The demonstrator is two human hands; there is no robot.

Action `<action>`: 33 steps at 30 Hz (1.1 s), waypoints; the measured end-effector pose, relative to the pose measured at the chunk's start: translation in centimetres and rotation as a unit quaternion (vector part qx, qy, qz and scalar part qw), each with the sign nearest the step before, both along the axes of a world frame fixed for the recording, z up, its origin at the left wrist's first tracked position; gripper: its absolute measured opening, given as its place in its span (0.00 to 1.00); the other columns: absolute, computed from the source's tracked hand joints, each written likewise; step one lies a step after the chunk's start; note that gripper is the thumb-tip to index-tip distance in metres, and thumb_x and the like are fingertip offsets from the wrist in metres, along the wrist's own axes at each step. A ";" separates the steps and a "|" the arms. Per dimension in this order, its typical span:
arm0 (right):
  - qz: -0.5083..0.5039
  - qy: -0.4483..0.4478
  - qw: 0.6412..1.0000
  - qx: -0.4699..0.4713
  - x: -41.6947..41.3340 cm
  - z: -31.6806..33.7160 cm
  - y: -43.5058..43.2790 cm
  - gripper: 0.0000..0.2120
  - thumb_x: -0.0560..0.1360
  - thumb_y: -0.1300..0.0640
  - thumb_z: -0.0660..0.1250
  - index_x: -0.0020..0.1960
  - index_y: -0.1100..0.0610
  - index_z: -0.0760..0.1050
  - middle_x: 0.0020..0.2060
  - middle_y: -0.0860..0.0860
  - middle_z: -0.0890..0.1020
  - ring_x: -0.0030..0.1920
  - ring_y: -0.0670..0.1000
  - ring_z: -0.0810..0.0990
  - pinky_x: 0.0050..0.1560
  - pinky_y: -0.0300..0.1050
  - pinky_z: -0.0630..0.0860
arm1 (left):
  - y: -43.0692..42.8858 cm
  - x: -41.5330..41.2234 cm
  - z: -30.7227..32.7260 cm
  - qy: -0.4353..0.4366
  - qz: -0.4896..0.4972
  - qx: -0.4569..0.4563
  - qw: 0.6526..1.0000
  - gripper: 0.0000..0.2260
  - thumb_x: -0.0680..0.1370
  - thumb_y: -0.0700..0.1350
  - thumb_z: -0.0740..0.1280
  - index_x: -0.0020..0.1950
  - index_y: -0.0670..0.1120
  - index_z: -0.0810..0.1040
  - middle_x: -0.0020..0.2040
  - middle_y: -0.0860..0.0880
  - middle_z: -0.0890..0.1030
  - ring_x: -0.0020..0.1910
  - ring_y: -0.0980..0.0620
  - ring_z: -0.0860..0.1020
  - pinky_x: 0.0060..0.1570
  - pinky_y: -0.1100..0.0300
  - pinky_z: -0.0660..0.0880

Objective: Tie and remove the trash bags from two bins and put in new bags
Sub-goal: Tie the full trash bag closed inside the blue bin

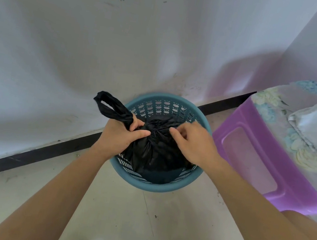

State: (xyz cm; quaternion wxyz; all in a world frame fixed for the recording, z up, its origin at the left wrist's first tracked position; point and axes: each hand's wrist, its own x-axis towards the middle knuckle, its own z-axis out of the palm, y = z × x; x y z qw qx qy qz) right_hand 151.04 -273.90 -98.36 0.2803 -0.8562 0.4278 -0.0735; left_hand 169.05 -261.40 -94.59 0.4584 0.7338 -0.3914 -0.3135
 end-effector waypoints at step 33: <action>0.103 -0.230 0.963 0.092 2.0 0.9 2.6 0.15 0.74 0.48 0.74 0.59 0.49 0.81 0.46 0.38 0.84 0.50 0.38 0.82 0.55 0.39 0.77 | 0.1 -2.6 -1.8 -0.082 0.264 -0.070 0.958 0.08 0.76 0.36 0.65 0.45 0.50 0.74 0.38 0.53 0.79 0.39 0.56 0.78 0.44 0.62 0.72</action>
